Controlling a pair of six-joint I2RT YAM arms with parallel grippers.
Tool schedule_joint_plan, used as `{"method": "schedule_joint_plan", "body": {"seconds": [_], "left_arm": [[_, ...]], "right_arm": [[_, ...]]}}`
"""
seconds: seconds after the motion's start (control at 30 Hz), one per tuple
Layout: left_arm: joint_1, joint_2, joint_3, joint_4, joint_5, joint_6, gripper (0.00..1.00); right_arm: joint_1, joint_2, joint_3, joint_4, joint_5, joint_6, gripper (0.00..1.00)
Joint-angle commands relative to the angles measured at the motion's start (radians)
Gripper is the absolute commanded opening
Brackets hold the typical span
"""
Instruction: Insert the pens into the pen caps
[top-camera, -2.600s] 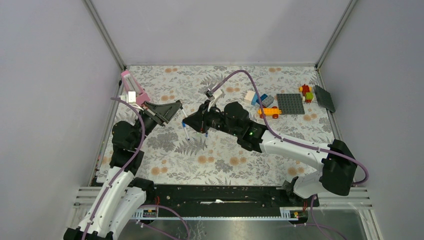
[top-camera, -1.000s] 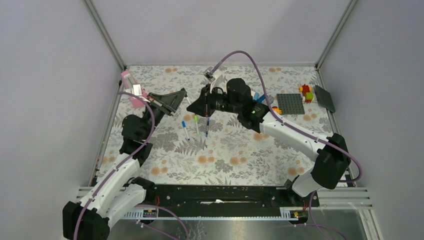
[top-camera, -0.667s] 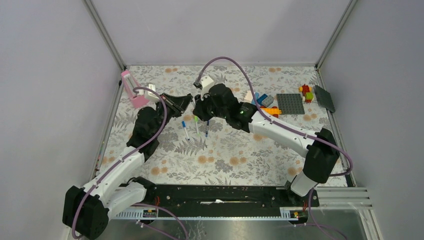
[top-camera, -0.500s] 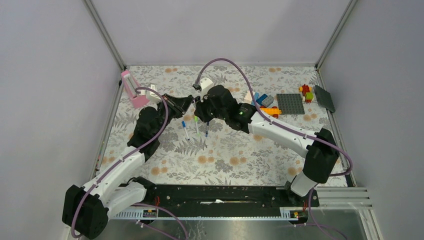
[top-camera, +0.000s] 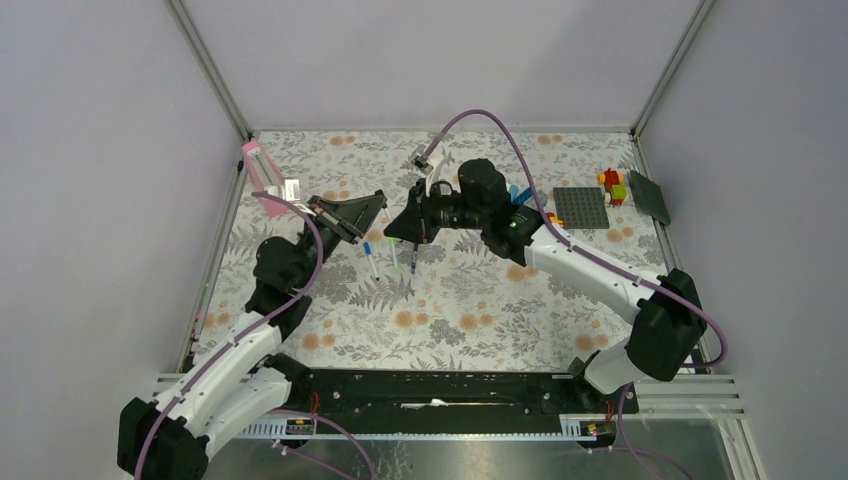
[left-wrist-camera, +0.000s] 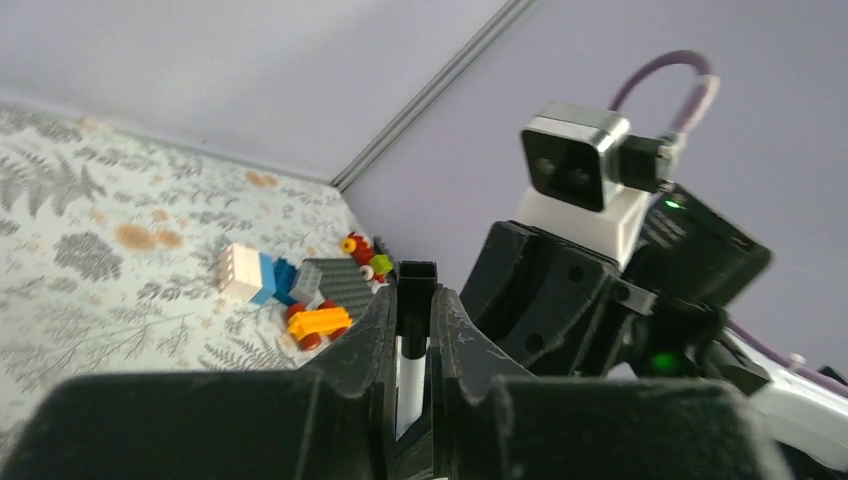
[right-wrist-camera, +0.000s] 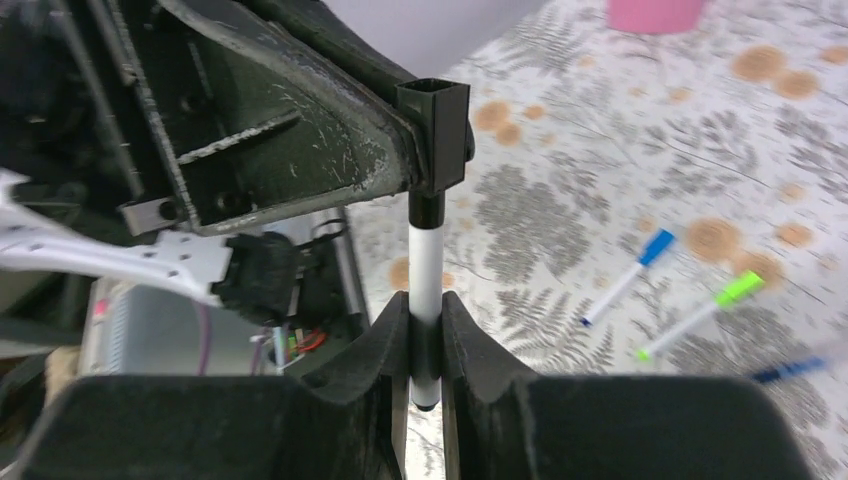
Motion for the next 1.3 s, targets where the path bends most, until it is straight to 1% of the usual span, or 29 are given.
{"method": "schedule_joint_plan", "body": {"seconds": [0.0, 0.13, 0.4, 0.57, 0.67, 0.73, 0.83, 0.87, 0.97, 1.03, 1.07, 1.13, 1.27], "left_arm": [[-0.058, -0.018, -0.073, -0.029, 0.307, -0.017, 0.0], [-0.058, -0.049, -0.092, -0.015, 0.318, -0.019, 0.0], [-0.058, -0.088, -0.103, -0.009, 0.313, -0.023, 0.0], [-0.058, -0.103, -0.093, -0.013, 0.294, -0.027, 0.0], [-0.058, -0.101, -0.048, -0.047, 0.272, -0.01, 0.0], [-0.058, -0.095, -0.007, -0.071, 0.263, 0.006, 0.06], [-0.058, -0.088, 0.058, -0.091, 0.254, 0.033, 0.21], [-0.058, -0.086, 0.087, -0.11, 0.25, 0.052, 0.28], [-0.058, -0.102, 0.172, -0.158, 0.234, 0.101, 0.54], [-0.058, -0.115, 0.21, -0.179, 0.223, 0.131, 0.67], [-0.058, -0.121, 0.226, -0.187, 0.222, 0.144, 0.72], [-0.058, -0.128, 0.257, -0.201, 0.225, 0.159, 0.77], [-0.058, -0.132, 0.298, -0.213, 0.26, 0.173, 0.77]], "right_arm": [[-0.016, -0.063, 0.05, 0.45, -0.226, 0.099, 0.0], [-0.019, -0.067, 0.047, 0.51, -0.296, 0.144, 0.0], [-0.018, -0.083, 0.03, 0.55, -0.342, 0.178, 0.0], [-0.019, -0.101, 0.005, 0.532, -0.336, 0.169, 0.0], [-0.019, -0.12, -0.023, 0.498, -0.318, 0.143, 0.0], [-0.018, -0.136, -0.043, 0.469, -0.302, 0.125, 0.0], [-0.019, -0.162, -0.082, 0.437, -0.288, 0.109, 0.0], [-0.019, -0.175, -0.1, 0.435, -0.286, 0.107, 0.0], [-0.019, -0.228, -0.169, 0.434, -0.282, 0.116, 0.0], [-0.019, -0.26, -0.214, 0.443, -0.284, 0.13, 0.0], [-0.019, -0.275, -0.237, 0.45, -0.287, 0.141, 0.0], [-0.019, -0.304, -0.276, 0.458, -0.299, 0.161, 0.0], [-0.017, -0.34, -0.313, 0.426, -0.321, 0.164, 0.0]]}}
